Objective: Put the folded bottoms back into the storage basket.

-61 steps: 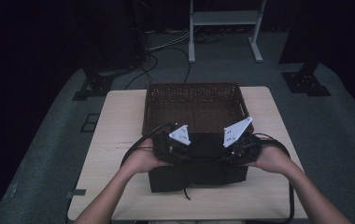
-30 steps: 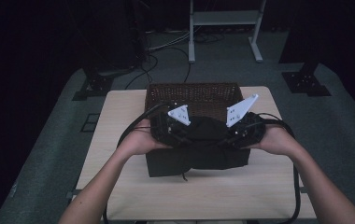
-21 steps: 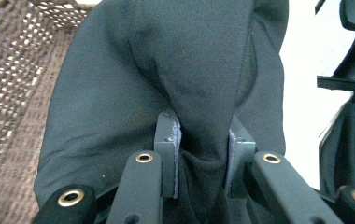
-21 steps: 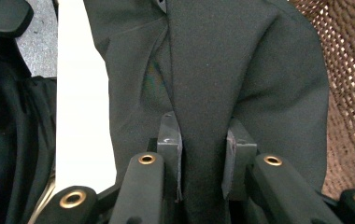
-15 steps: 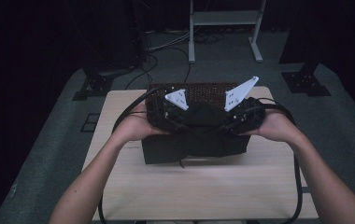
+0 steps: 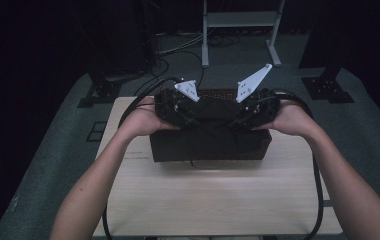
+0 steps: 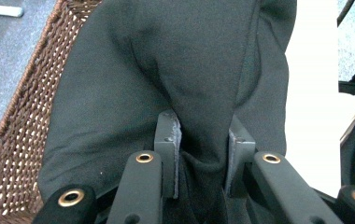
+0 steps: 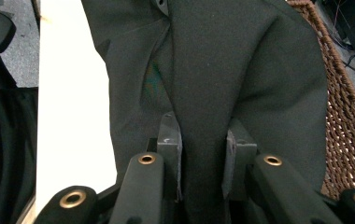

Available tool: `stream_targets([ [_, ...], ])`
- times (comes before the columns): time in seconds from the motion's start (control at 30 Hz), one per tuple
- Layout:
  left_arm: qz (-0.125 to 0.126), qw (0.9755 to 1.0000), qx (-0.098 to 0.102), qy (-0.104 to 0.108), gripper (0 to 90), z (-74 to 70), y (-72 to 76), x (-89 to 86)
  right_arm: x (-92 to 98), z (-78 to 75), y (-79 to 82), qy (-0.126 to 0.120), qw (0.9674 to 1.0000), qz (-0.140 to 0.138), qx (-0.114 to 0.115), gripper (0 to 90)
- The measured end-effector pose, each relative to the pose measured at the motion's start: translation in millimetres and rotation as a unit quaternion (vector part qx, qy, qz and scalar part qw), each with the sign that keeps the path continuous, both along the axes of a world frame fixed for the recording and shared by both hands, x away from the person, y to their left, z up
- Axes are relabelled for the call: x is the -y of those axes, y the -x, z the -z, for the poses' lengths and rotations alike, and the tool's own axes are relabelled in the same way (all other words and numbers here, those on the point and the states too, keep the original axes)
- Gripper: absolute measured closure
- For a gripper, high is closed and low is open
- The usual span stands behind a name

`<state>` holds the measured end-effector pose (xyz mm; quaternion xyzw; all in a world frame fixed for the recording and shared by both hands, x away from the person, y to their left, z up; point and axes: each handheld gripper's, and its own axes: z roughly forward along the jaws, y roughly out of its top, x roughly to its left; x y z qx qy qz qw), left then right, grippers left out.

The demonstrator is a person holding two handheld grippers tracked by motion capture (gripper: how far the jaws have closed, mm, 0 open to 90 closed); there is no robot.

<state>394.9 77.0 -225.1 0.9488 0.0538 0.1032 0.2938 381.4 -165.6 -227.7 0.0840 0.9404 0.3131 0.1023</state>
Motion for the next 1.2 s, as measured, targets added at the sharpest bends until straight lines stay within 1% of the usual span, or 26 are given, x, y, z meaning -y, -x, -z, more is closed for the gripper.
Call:
stream_targets([
  [0.07,-0.001,1.0000,-0.001,0.000,71.9,-1.7,-4.7,0.6,0.1,-1.6,-3.8,0.002,1.0000,0.002,0.002,72.1],
  [0.17,0.001,1.0000,0.007,-0.004,71.9,-5.2,-10.9,1.7,0.9,-4.5,-9.6,-0.001,1.0000,0.007,0.001,72.1],
  [0.33,0.000,0.9999,0.008,-0.007,71.9,-12.0,-22.8,2.4,0.7,-9.8,-19.7,-0.001,1.0000,0.009,0.002,72.1],
  [0.37,0.000,1.0000,0.006,-0.006,71.9,-13.2,-24.1,2.4,0.9,-11.4,-22.2,-0.003,0.9999,0.009,0.003,72.1],
  [0.43,0.000,0.9999,0.009,-0.009,71.9,-17.2,-27.6,2.5,1.2,-14.3,-26.2,-0.005,0.9999,0.009,0.001,72.1],
  [0.73,-0.004,0.9999,0.012,-0.010,71.9,-30.1,-42.2,4.7,2.1,-27.3,-41.7,-0.005,0.9999,0.011,0.006,72.0],
  [0.83,0.000,0.9998,0.015,-0.013,71.9,-34.1,-48.1,5.4,2.3,-30.3,-45.9,-0.005,0.9999,0.012,0.010,72.1],
  [0.93,-0.002,0.9996,0.023,-0.019,71.9,-39.9,-52.8,7.2,2.1,-34.6,-50.4,-0.005,0.9998,0.014,0.013,72.0],
  [1.03,-0.002,0.9996,0.024,-0.017,71.9,-44.5,-58.3,7.3,2.3,-40.5,-55.1,-0.005,0.9997,0.018,0.015,72.0],
  [1.1,-0.005,0.9997,0.019,-0.012,71.9,-45.4,-63.0,6.6,2.2,-43.2,-59.0,-0.003,0.9997,0.018,0.017,72.0],
  [1.2,-0.006,0.9997,0.022,-0.012,71.9,-47.7,-69.7,5.7,1.9,-45.8,-65.2,-0.005,0.9996,0.020,0.017,72.0],
])
